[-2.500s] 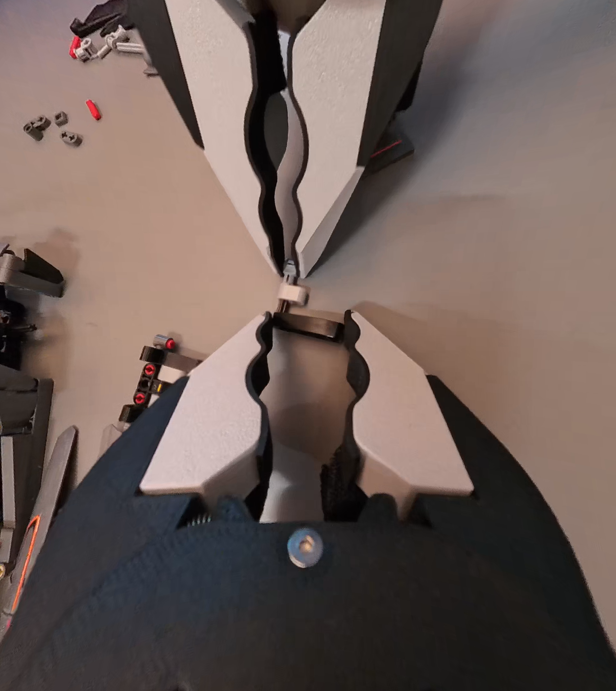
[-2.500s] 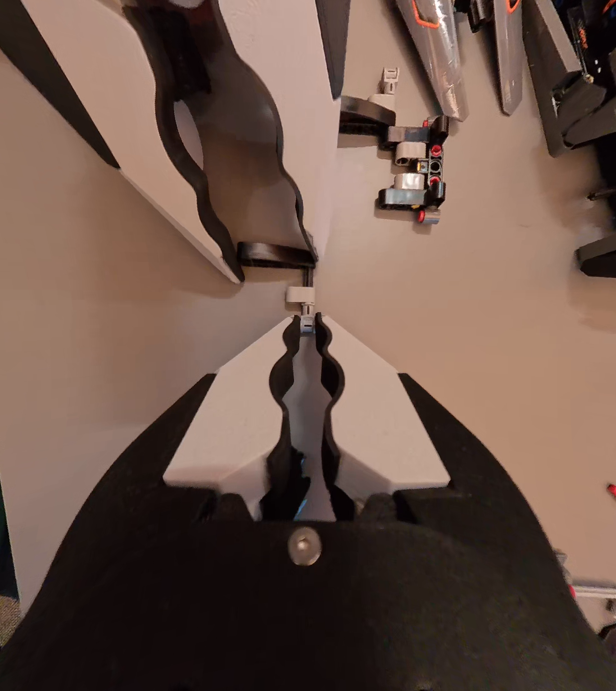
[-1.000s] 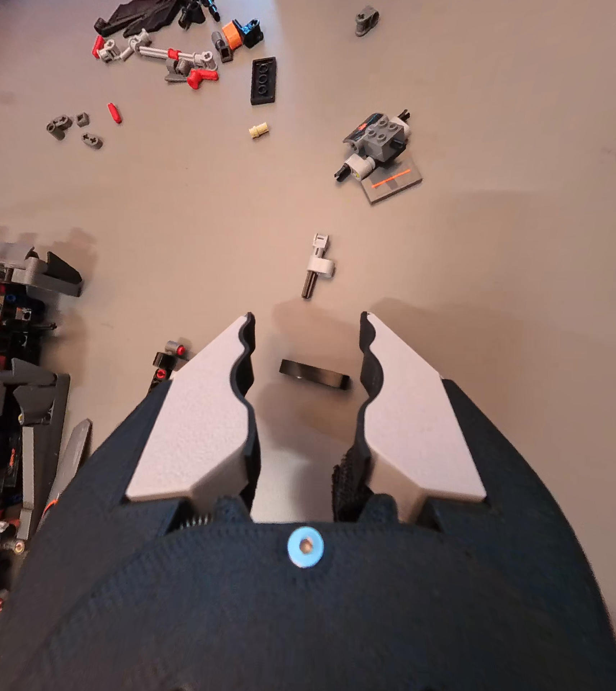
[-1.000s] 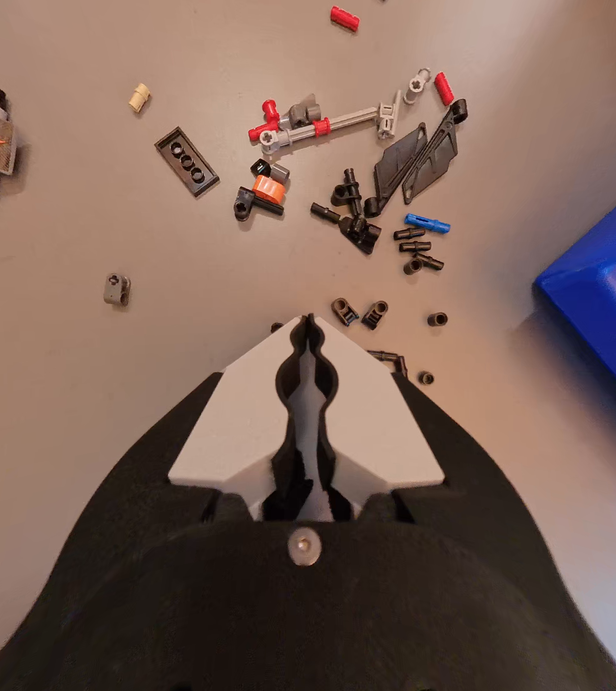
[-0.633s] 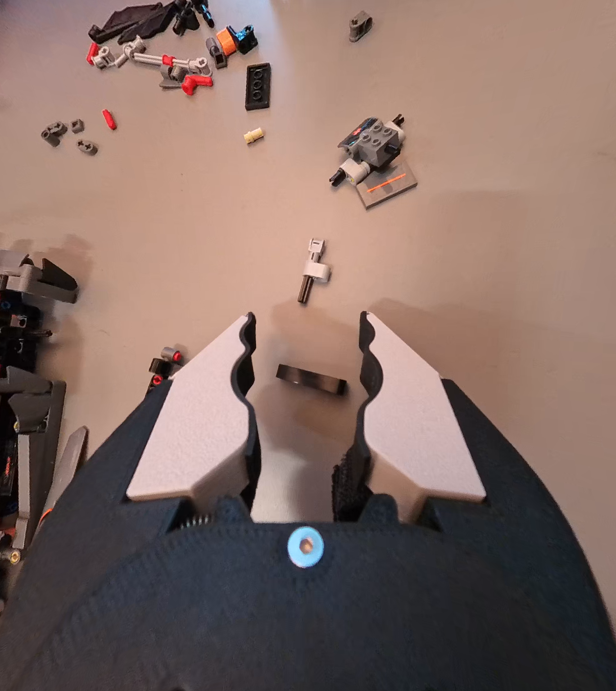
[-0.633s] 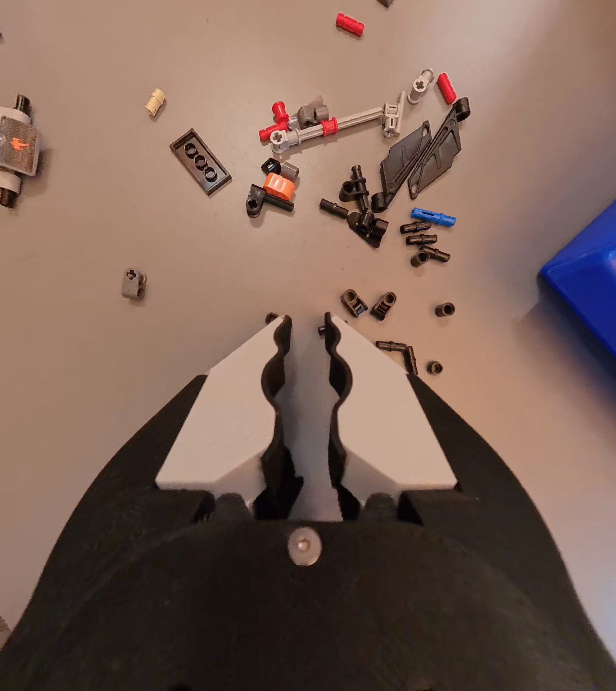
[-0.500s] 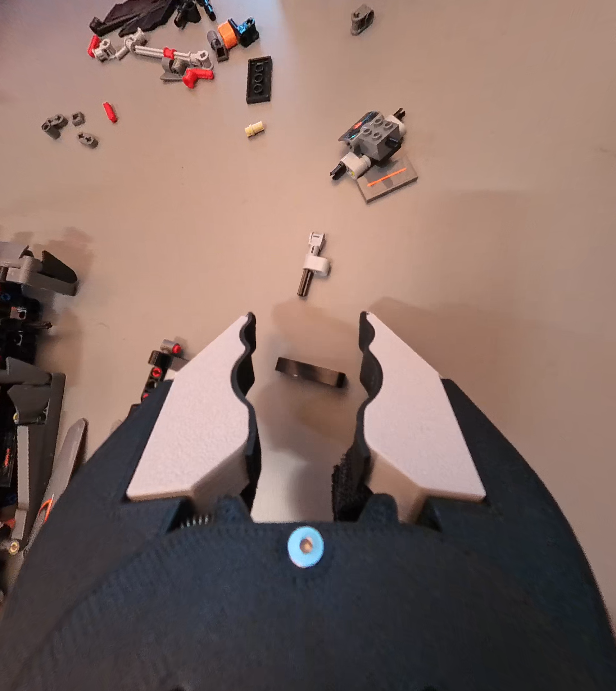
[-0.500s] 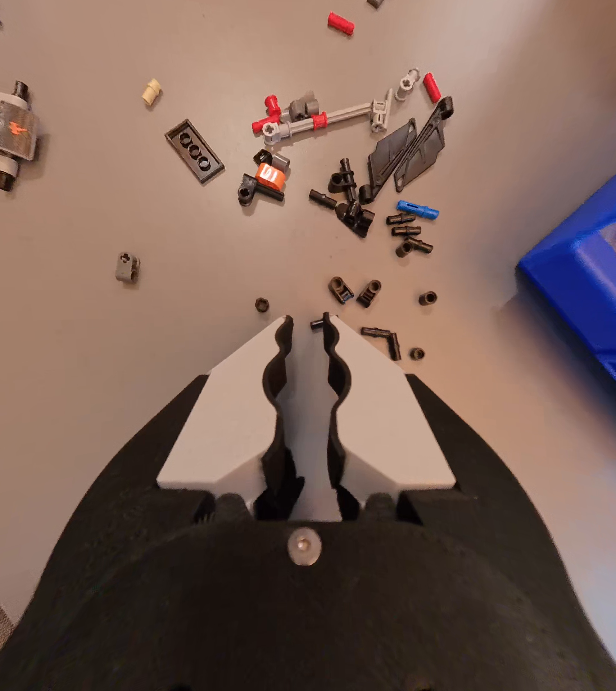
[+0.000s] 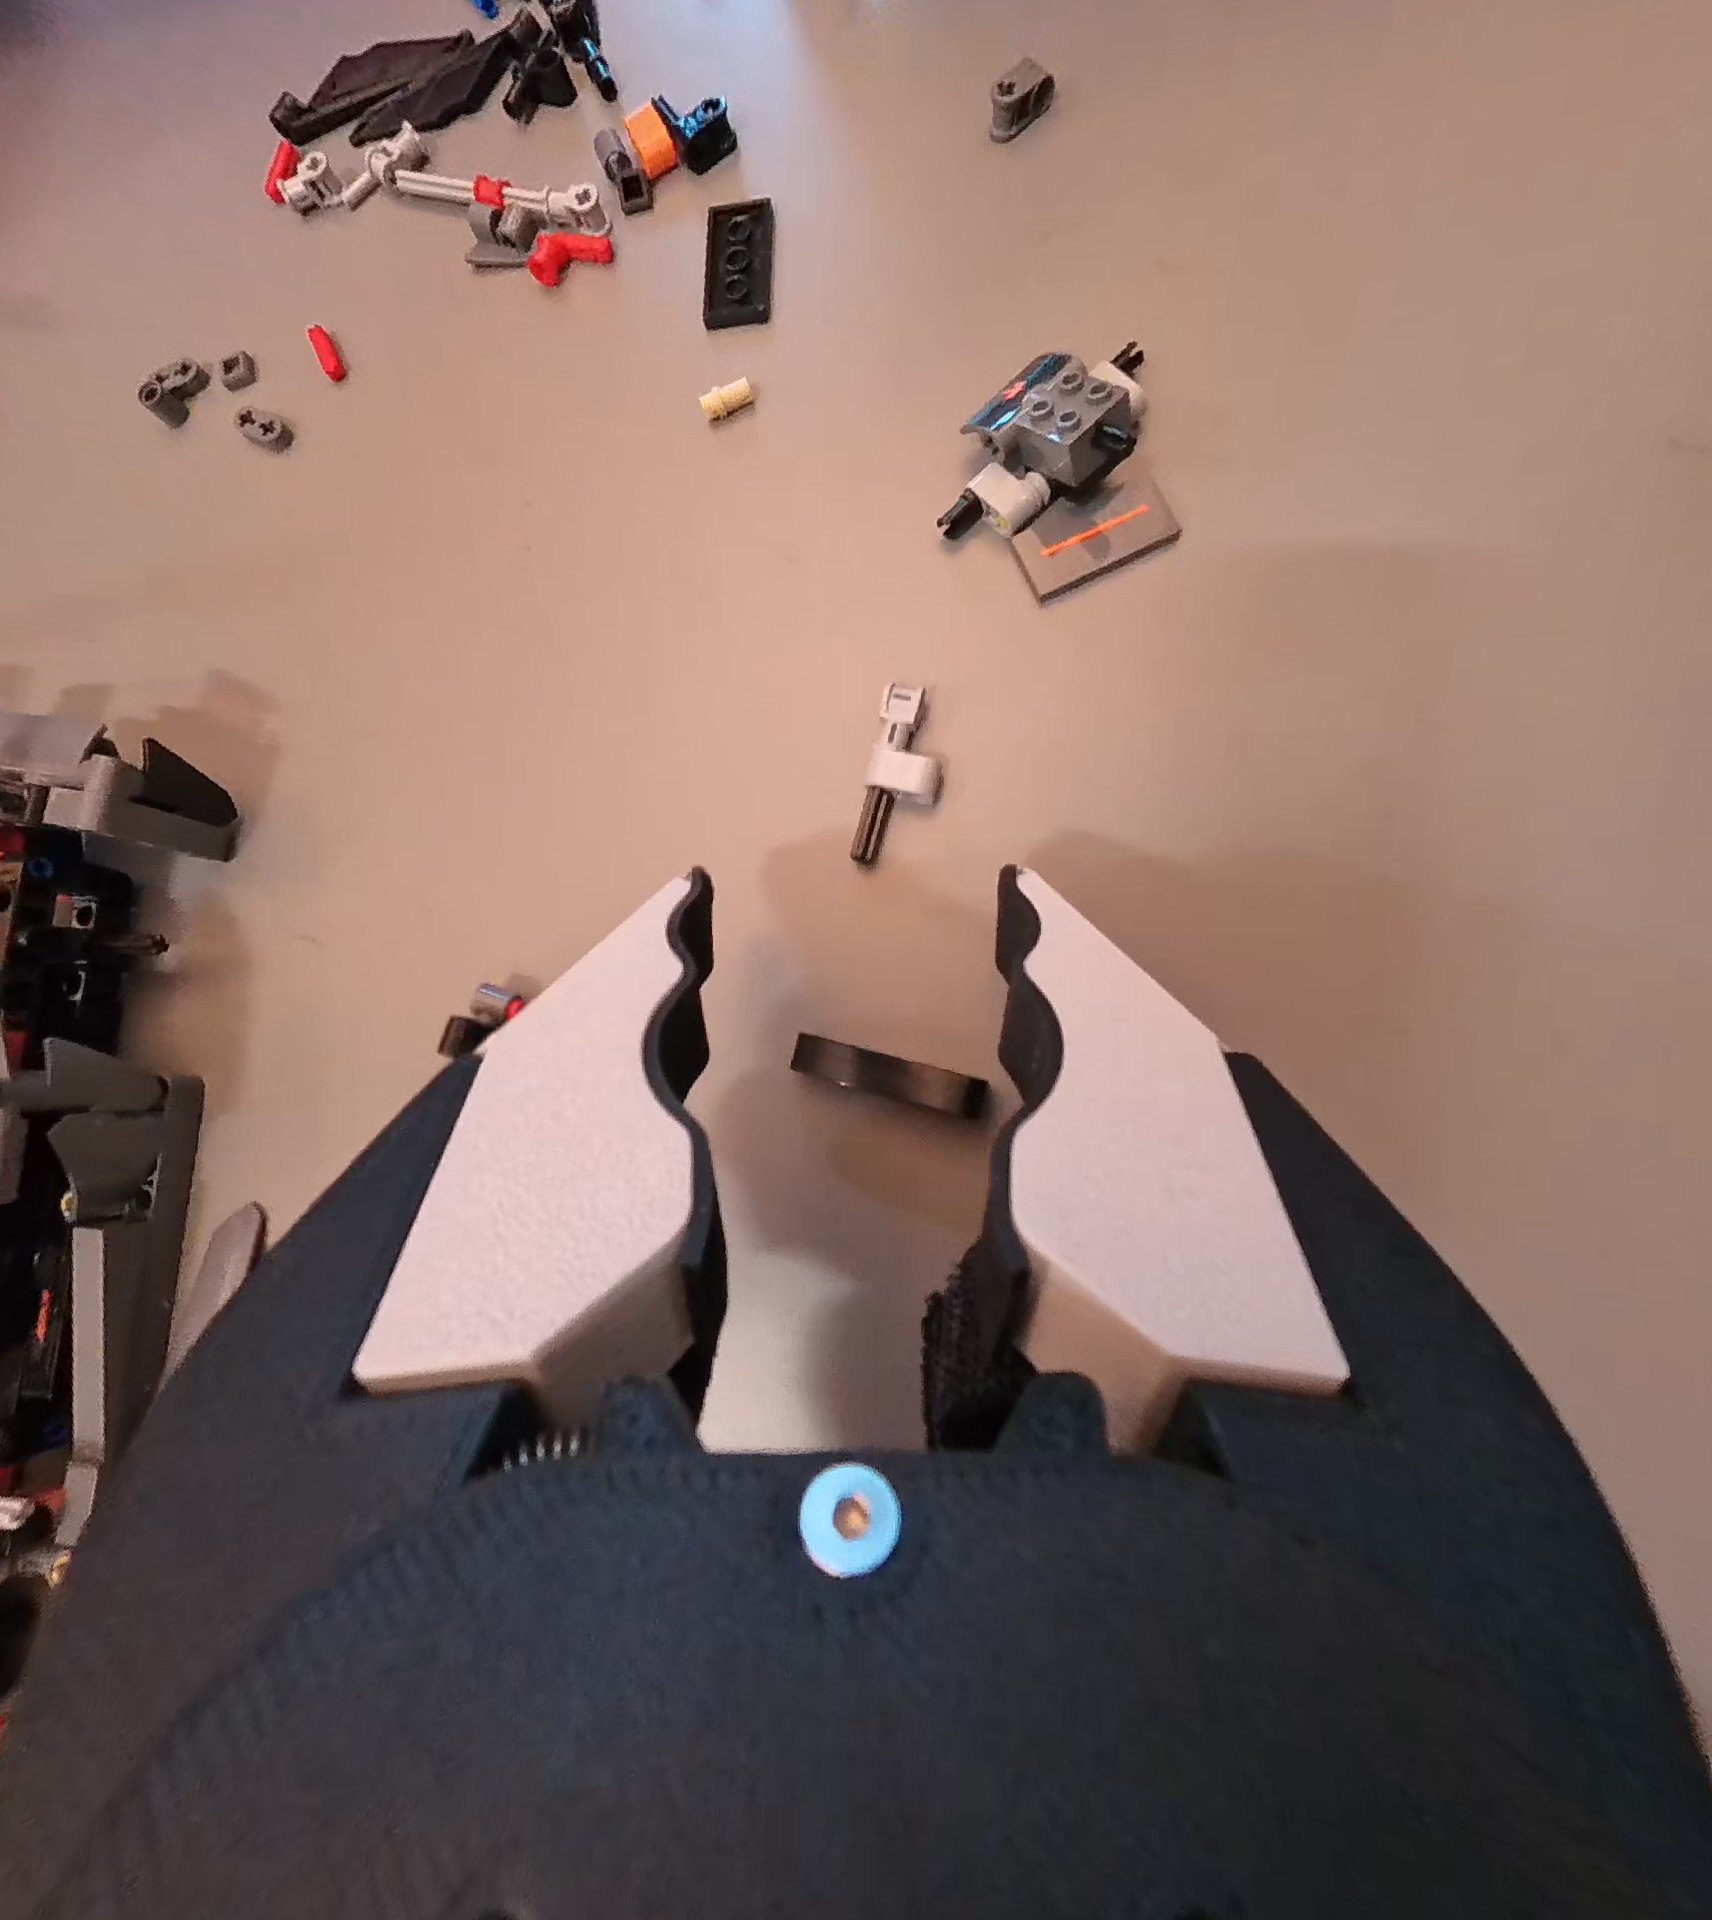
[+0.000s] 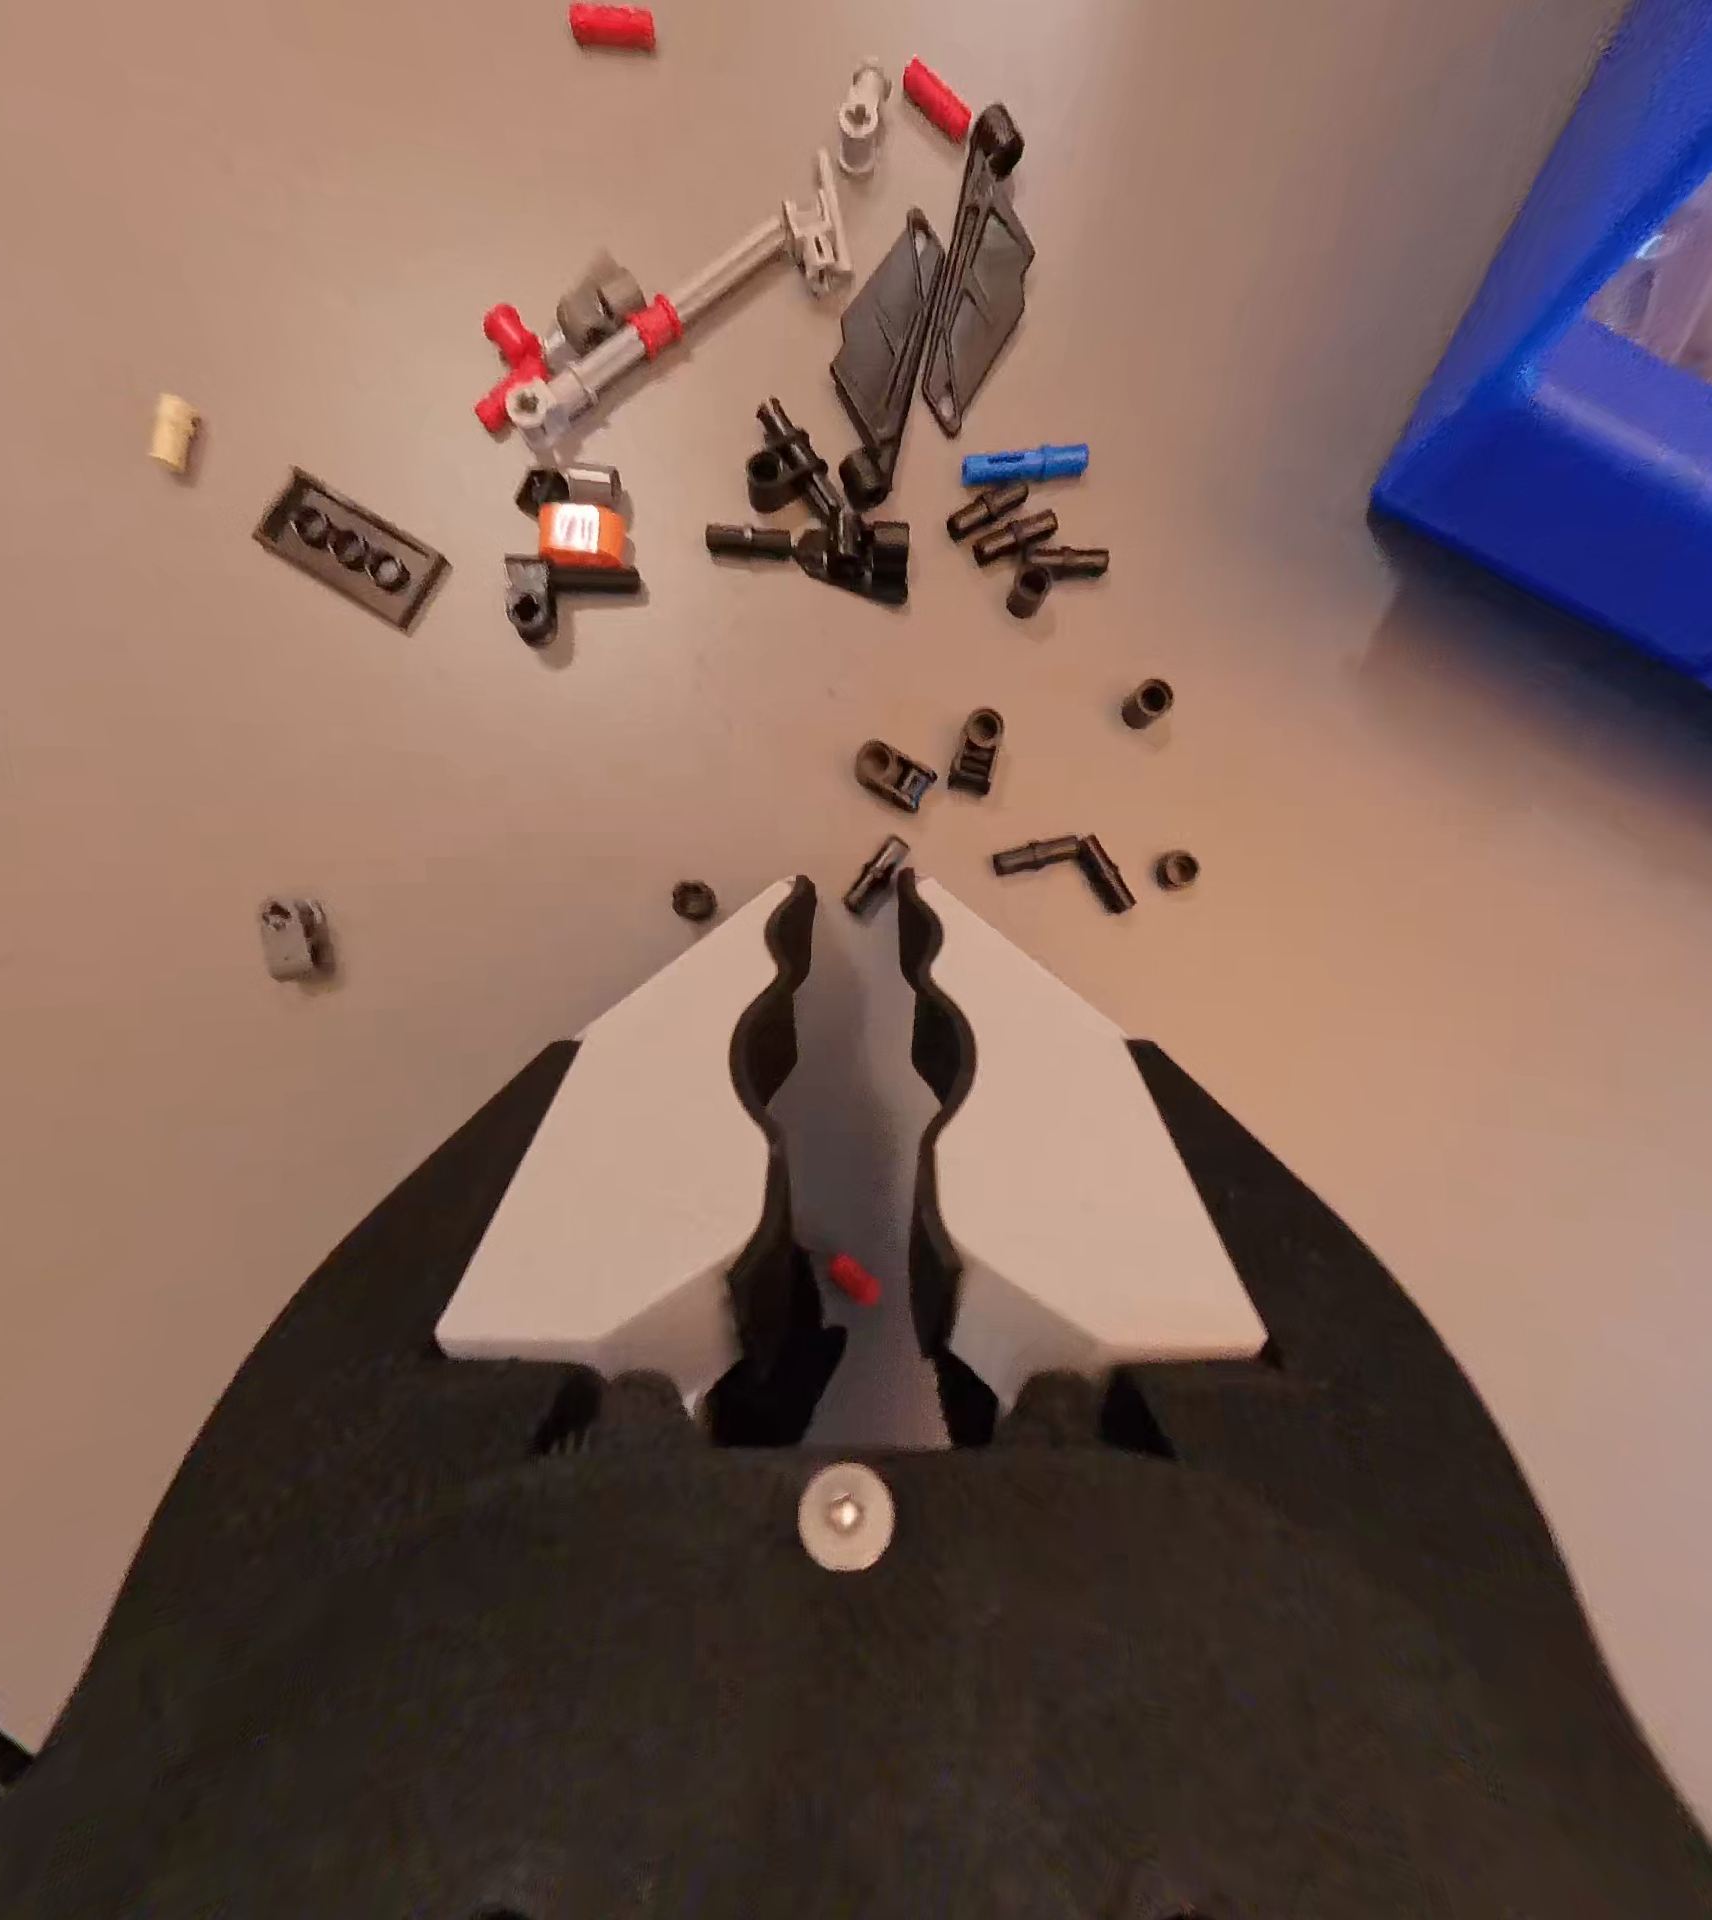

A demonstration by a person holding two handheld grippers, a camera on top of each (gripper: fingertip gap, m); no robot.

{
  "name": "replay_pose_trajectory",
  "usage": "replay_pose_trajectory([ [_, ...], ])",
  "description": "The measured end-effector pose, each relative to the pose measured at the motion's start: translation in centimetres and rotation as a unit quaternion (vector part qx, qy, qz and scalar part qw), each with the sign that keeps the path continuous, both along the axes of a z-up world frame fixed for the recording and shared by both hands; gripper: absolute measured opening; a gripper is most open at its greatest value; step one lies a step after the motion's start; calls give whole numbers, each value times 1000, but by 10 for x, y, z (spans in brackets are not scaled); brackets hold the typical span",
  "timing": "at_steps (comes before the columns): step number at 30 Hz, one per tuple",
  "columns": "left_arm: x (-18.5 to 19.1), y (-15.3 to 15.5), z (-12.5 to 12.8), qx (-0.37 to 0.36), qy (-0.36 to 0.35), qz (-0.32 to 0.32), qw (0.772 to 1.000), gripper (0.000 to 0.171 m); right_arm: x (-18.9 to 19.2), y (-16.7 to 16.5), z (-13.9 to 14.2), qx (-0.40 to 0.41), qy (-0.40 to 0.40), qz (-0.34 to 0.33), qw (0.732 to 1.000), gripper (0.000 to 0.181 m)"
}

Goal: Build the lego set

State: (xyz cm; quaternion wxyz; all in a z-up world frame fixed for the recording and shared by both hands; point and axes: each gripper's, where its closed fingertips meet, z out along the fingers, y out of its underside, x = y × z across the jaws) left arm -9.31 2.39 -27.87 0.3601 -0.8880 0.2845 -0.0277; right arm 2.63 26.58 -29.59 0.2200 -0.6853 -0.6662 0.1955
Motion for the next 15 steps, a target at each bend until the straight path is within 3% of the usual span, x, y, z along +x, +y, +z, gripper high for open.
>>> replay_pose_trajectory([
  [5,1,-1,1,2,-4,-1,1000,53,-6,4,-1,-19,16,-20,999,3],
  [15,6,4,-2,-8,2,-11,1000,51,-10,-14,19,-16,49,22,998,3],
])
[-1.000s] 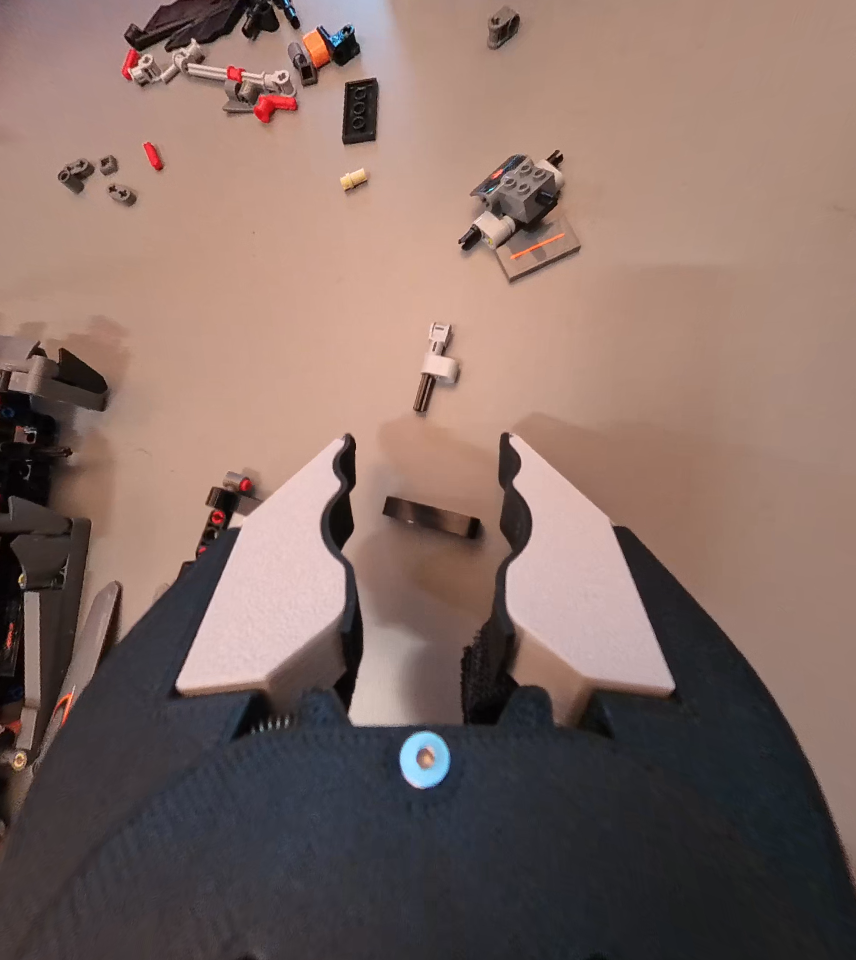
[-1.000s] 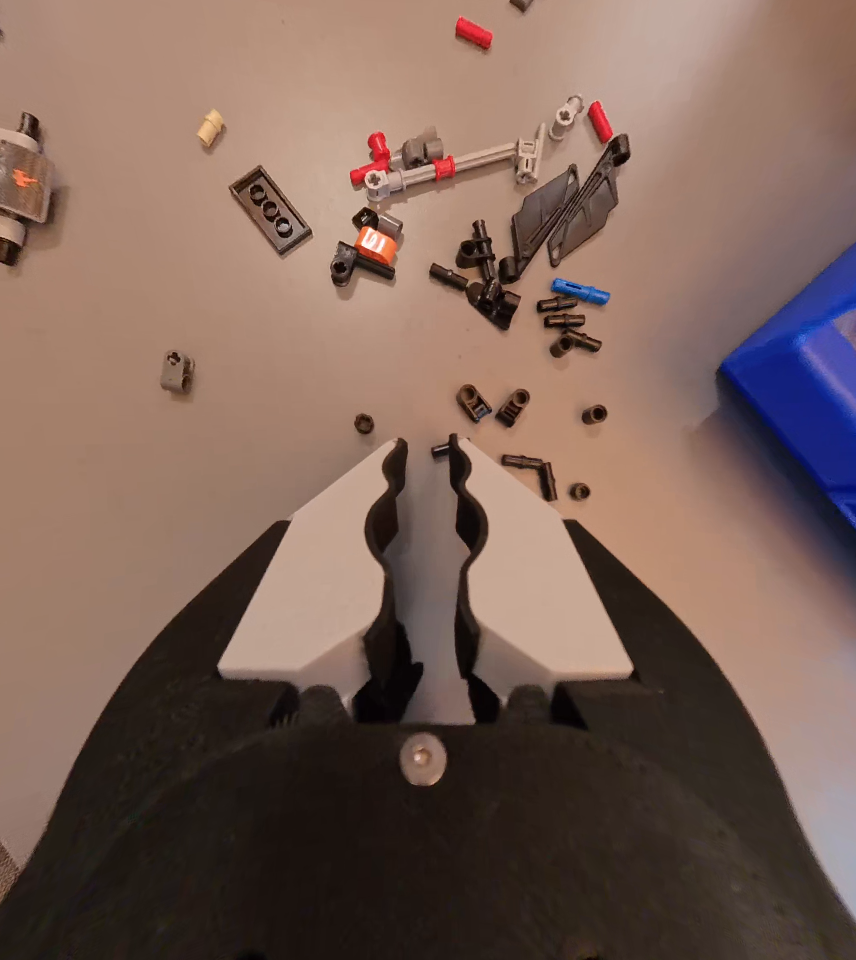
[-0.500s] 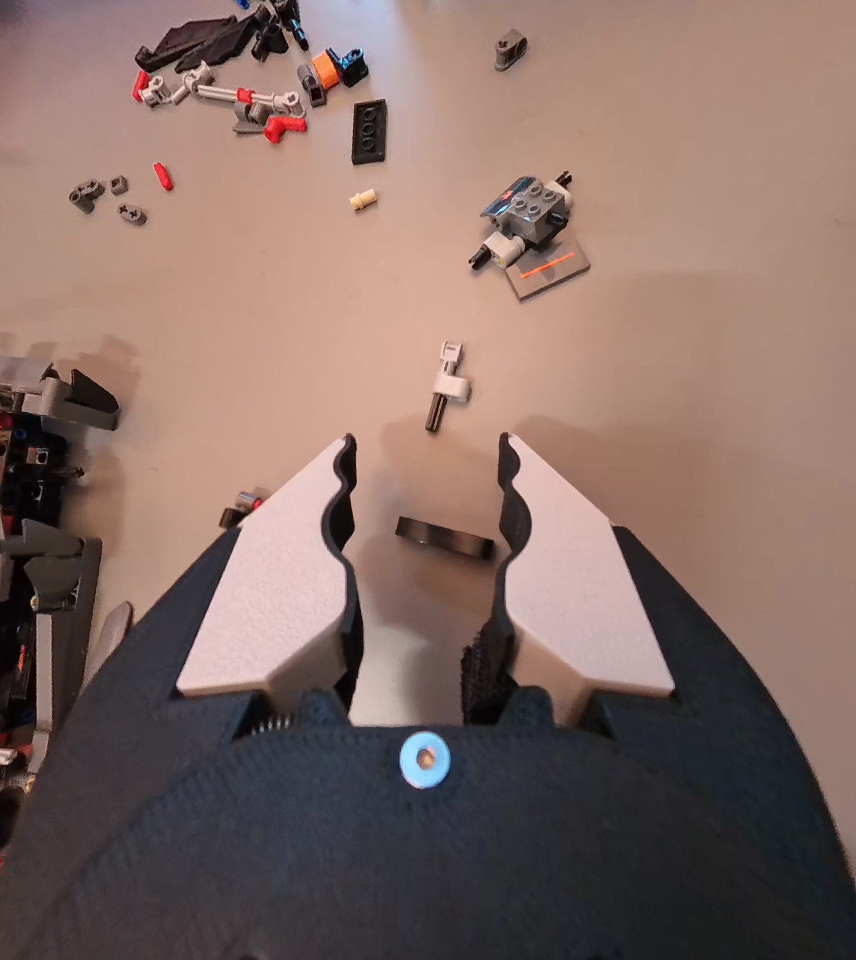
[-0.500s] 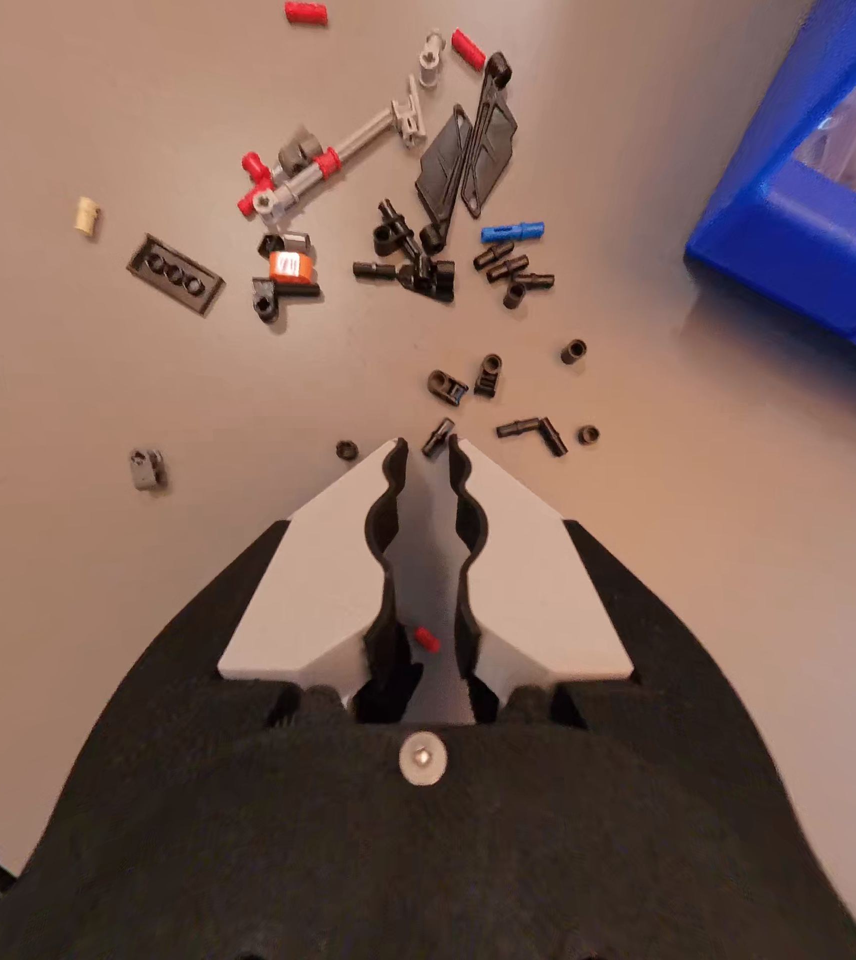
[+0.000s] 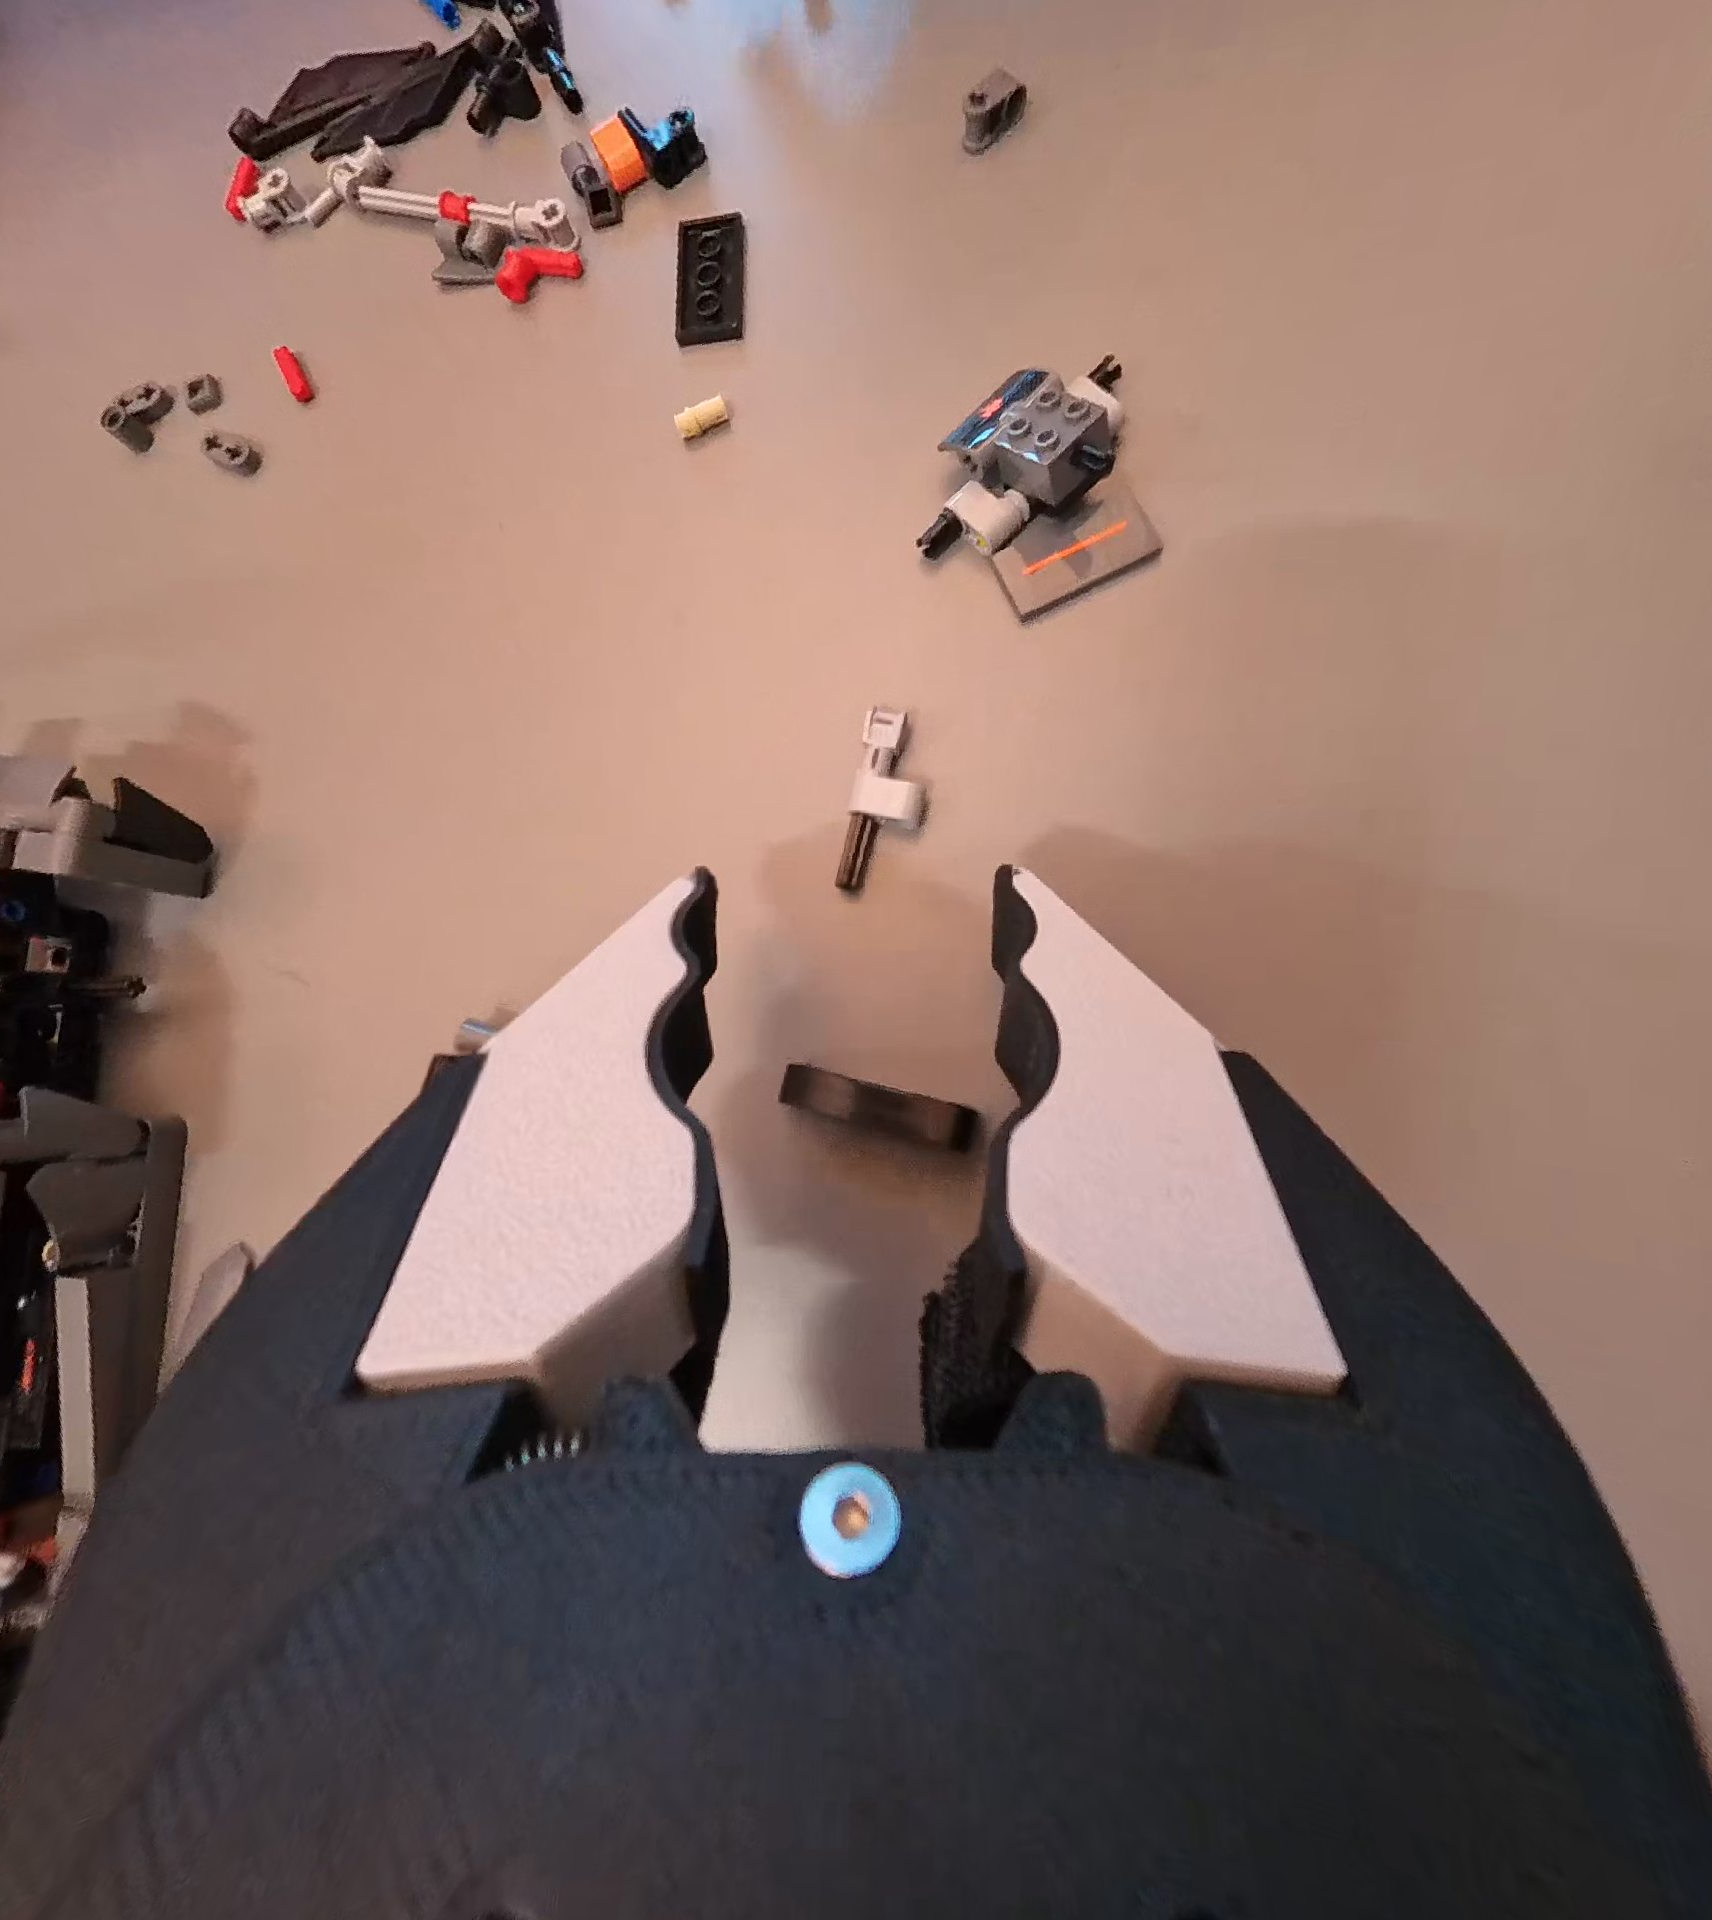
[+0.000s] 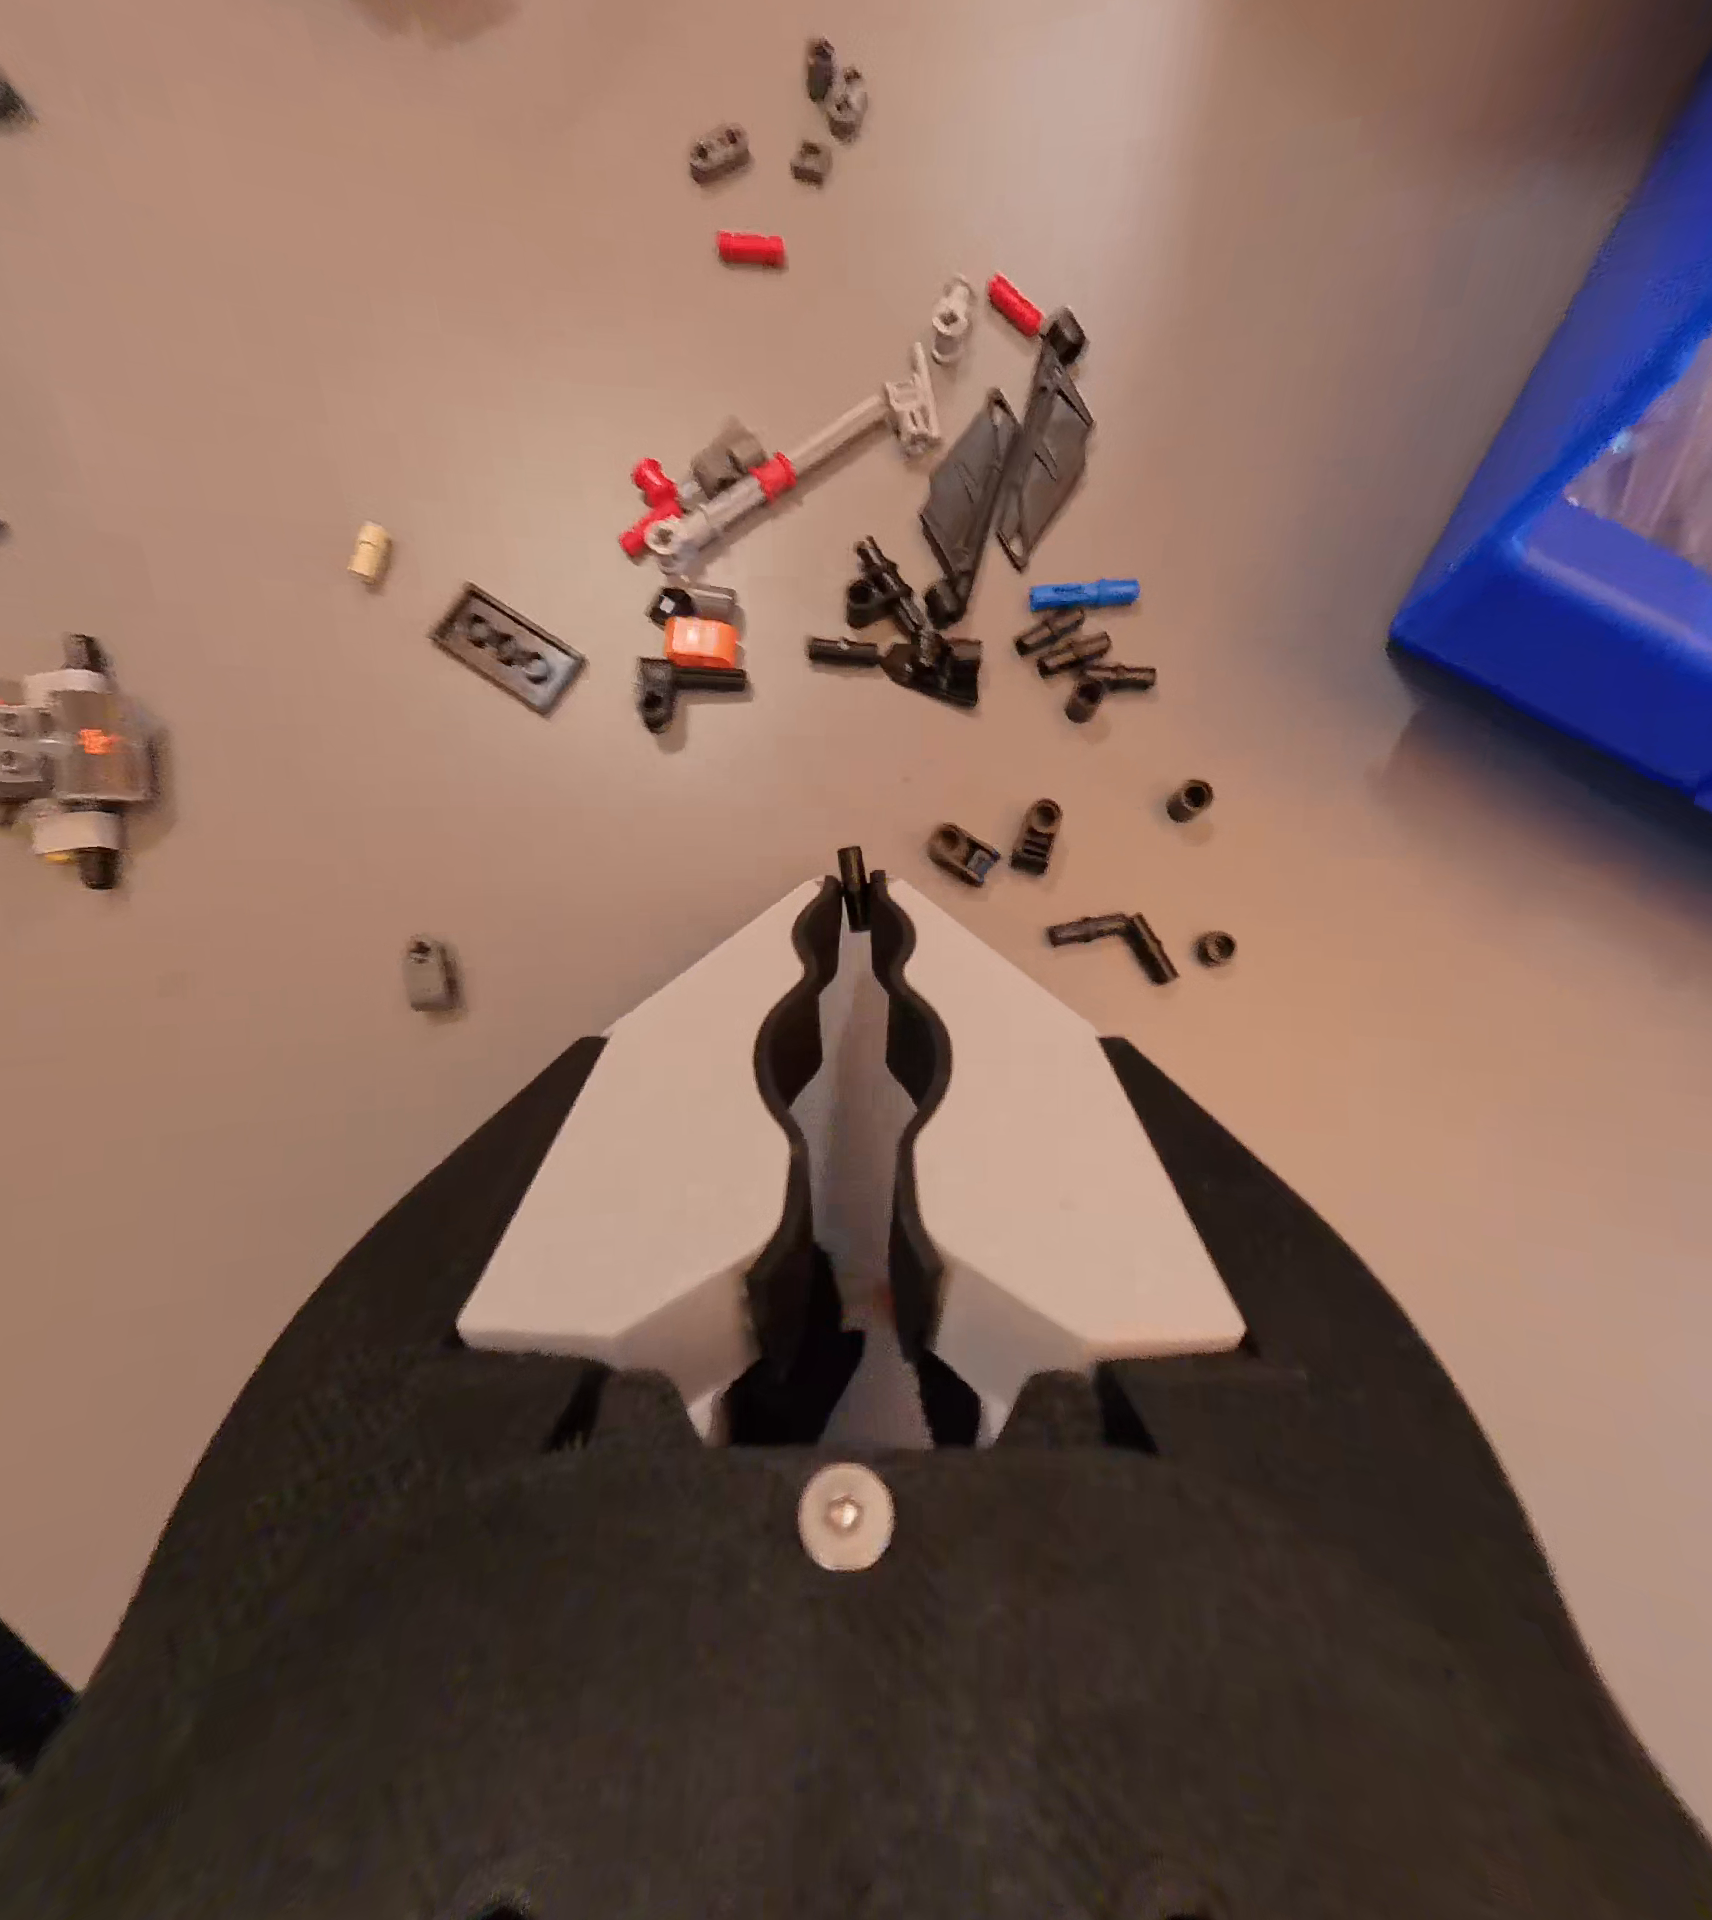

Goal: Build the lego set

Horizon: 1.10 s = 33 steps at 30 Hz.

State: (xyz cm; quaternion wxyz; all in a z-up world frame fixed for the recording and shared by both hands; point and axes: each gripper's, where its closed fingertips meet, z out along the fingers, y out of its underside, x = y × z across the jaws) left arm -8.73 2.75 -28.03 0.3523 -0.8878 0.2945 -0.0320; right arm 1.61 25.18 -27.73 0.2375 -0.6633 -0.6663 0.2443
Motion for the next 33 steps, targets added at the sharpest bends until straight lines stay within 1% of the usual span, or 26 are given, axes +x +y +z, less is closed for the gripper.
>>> replay_pose_trajectory([
  [4,11,-3,-8,-19,3,-15,1000,50,-7,-24,16,-6,29,29,999,3],
  [6,12,-4,-13,-31,13,-6,999,46,-10,-35,20,-9,37,44,998,3],
  [10,26,-8,-14,-39,11,-14,999,43,-18,-56,28,-12,52,71,996,3],
  [14,51,-14,-14,-48,-6,-40,998,44,-22,-74,33,-16,64,93,993,3],
  [16,56,-14,-8,-33,-13,-46,998,44,-21,-81,35,-19,70,102,992,3],
  [18,43,-5,4,-3,-10,-10,1000,44,-20,-87,37,-19,74,109,991,3],
  [20,25,2,11,0,-8,39,999,48,-19,-93,40,-19,79,117,990,3],
  [22,7,7,6,-21,10,102,995,46,-20,-98,41,-19,84,122,989,3],
  [23,2,9,3,-30,17,123,992,45,-20,-100,41,-21,86,125,988,3],
  [24,1,10,2,-30,24,140,989,40,-21,-103,41,-22,88,128,988,3],
  [25,3,10,2,-33,28,148,988,33,-22,-105,41,-23,90,131,987,3],
  [27,6,8,1,-39,39,163,985,29,-23,-110,41,-25,93,139,986,3],
  [29,13,5,-6,-59,37,167,984,29,-25,-114,41,-30,98,146,984,3],
  [31,10,6,-13,-64,49,179,980,29,-27,-117,40,-35,101,154,982,3],
  [33,14,10,-14,-65,38,170,983,31,-28,-120,40,-37,104,163,980,3],
])
